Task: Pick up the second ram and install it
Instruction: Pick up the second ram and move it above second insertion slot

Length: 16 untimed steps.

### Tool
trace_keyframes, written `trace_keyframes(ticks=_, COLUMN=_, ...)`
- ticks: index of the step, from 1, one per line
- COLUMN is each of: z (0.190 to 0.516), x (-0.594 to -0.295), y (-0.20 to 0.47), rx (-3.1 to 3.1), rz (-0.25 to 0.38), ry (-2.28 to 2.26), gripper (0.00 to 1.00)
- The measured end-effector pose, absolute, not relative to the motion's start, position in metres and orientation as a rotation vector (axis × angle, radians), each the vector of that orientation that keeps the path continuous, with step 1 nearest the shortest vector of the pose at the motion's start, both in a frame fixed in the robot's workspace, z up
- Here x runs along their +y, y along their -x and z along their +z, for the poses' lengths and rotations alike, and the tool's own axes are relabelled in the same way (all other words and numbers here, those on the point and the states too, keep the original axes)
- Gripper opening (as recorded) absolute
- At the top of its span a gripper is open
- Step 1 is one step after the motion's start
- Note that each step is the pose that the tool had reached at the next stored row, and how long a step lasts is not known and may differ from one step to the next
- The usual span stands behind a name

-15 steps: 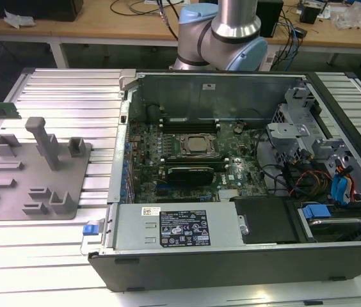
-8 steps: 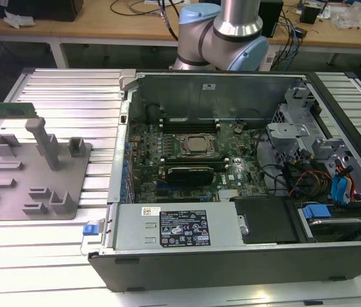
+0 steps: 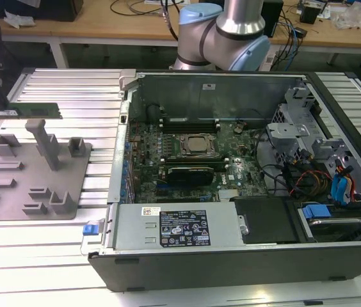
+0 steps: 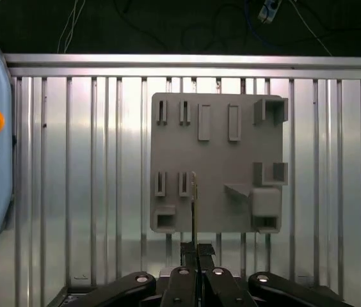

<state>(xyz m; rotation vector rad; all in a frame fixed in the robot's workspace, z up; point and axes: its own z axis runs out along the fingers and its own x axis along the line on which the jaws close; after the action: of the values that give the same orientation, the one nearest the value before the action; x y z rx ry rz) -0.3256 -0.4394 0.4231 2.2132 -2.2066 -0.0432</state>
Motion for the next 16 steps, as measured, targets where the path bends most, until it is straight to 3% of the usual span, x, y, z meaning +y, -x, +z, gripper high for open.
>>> trace_keyframes(ticks=16, z=0.423, x=-0.439, y=0.253, rx=-2.205, rz=-0.046, ry=-2.212, gripper=0.09)
